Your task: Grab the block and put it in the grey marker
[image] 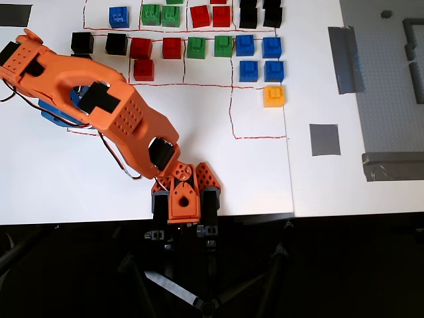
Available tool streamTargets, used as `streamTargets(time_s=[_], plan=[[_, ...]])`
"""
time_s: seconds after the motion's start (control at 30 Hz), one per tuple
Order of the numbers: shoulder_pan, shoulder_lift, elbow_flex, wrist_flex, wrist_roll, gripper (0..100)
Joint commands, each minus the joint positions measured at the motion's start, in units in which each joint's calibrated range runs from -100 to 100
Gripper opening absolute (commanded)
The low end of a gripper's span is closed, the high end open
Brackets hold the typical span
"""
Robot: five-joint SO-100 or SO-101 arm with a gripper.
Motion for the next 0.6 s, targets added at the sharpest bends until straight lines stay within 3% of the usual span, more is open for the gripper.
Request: streamTargets(time_s=[0.0, 0.43, 0.57], plan=[[2.07, -0.80, -1.50, -0.91, -0.59, 23], [2.40, 4.47, -1.50, -3.11, -0.59, 20], [2.57, 5.33, -1.50, -3.93, 0.44, 2]])
